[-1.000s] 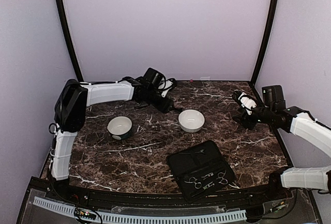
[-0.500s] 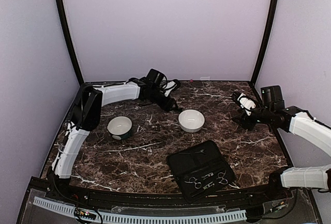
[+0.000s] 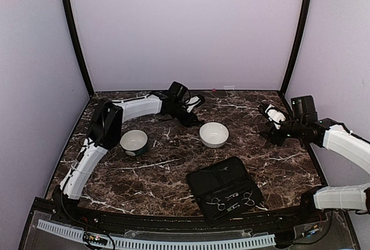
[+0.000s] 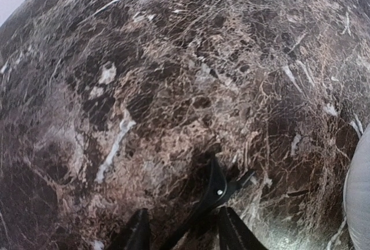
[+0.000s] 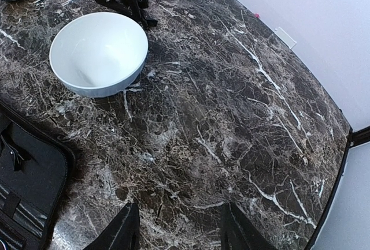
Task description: Sort the hair-cutting tools
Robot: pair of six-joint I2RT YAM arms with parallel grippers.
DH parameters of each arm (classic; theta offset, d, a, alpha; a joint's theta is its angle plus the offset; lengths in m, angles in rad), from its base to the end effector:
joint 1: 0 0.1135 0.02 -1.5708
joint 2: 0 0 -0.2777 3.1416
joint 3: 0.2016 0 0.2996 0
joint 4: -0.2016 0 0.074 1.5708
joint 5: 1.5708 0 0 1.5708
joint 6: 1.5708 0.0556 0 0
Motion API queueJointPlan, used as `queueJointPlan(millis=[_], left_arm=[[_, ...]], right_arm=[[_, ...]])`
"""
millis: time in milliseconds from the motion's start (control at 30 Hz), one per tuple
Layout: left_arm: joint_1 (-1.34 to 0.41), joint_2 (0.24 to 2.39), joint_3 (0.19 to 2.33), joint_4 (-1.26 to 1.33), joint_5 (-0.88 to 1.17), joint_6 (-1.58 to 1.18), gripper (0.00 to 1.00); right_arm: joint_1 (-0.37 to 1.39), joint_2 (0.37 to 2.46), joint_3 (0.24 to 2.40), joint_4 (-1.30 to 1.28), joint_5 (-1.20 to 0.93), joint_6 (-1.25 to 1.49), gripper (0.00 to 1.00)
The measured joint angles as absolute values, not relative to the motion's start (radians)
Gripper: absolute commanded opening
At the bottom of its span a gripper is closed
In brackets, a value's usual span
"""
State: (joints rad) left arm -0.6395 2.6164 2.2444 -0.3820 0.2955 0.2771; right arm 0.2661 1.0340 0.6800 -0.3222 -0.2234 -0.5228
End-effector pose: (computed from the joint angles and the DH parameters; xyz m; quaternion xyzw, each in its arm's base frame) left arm 0.5105 -0.3999 0.1149 0.4540 0.7882 -0.2037 0.3620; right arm 0.2612 0.0840 0.2264 -0.3888 0.8087 0.0447 0.4392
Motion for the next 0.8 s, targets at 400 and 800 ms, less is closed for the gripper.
queueJointPlan(millis=[400,800], left_arm=[[-0.639,2.523,2.129,-0.481,0.295,0.249,0.04],[-0.686,2.072,1.608,-0.518,0.259,0.104,0.0]], right_arm=[[0.266,1.053,0.68,-0.324,-0.226,-0.524,0.48],[0.273,1.09,0.68,-0.347,-0.257,-0.533,0.48]])
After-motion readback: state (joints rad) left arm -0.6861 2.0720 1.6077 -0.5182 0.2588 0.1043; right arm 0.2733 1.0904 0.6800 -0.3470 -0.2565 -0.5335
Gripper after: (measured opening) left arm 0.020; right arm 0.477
